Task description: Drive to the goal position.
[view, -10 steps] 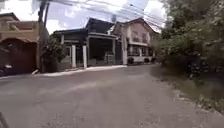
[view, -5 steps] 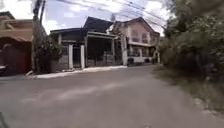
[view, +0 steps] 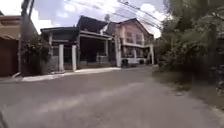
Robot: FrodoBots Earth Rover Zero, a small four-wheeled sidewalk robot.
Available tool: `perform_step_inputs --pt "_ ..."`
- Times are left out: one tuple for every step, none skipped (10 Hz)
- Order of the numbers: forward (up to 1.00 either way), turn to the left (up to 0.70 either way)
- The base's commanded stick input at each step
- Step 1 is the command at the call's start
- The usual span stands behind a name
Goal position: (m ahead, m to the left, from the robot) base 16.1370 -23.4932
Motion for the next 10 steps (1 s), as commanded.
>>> perform_step_inputs --pt "1.00 -0.27" --pt "1.00 -0.27" --pt "1.00 -0.27" --pt "1.00 -0.08" --pt "1.00 0.00" --pt "1.00 0.00" --pt "1.00 0.00" --pt "1.00 0.00" --pt "1.00 0.00" --pt "1.00 -0.27"
